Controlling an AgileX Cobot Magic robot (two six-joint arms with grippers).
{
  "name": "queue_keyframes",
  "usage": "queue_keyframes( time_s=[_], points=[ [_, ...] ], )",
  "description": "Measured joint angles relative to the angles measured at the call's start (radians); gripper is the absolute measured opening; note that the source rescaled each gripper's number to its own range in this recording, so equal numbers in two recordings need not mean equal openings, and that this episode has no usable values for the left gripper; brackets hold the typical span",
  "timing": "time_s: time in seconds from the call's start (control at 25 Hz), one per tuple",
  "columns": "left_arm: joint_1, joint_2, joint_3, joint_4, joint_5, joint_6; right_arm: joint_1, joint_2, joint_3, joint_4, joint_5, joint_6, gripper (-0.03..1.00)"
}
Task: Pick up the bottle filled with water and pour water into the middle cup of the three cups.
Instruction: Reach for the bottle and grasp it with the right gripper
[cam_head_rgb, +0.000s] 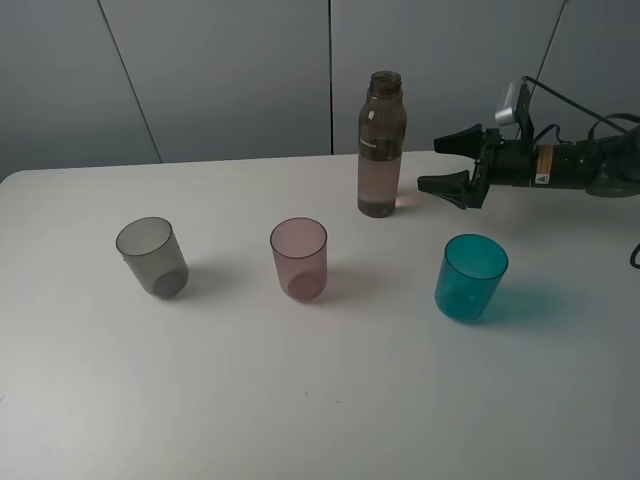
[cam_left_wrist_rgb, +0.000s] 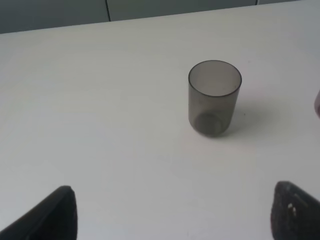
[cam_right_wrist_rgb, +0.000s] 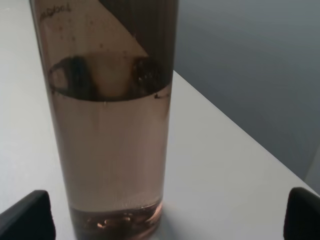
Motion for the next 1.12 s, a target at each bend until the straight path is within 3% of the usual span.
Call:
queue_keyframes(
  time_s=[1.12],
  points=[
    [0.000,0.000,0.000,0.000,0.000,0.004,0.091,0.061,-0.017,0.123,0.000,-0.030,1.00]
  ],
)
